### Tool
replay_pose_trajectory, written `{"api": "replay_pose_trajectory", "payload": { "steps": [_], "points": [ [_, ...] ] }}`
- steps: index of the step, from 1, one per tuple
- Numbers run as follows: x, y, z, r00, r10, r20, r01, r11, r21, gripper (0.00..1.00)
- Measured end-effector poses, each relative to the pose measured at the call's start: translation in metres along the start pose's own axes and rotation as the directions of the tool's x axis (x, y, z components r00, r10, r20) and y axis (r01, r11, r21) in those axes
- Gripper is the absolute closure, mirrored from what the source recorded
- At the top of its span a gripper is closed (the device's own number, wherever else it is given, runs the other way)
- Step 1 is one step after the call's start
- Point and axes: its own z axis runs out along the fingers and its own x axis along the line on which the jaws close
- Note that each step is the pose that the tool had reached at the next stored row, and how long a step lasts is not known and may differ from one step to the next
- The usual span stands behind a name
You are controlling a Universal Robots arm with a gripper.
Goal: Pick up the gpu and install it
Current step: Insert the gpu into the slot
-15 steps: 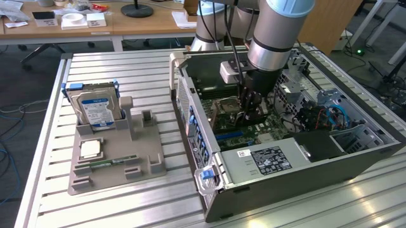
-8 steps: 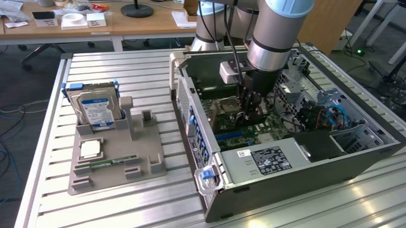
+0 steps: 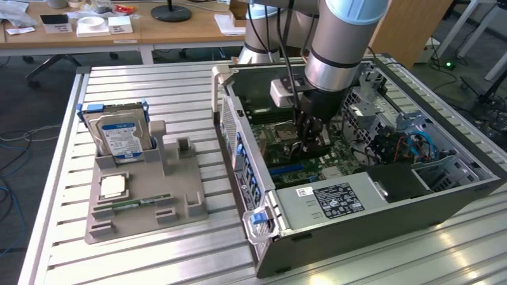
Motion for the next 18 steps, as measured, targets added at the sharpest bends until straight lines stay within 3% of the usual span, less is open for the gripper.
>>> {"api": "replay_pose_trajectory", "payload": {
  "steps": [11,18],
  "points": [
    [0.0012,0.0024,0.0059,1.0000,0.000,-0.0001,0.000,1.0000,0.0000,0.74],
    [0.0013,0.0084,0.0073,1.0000,0.000,0.0000,0.000,1.0000,0.0000,0.74]
  ]
}}
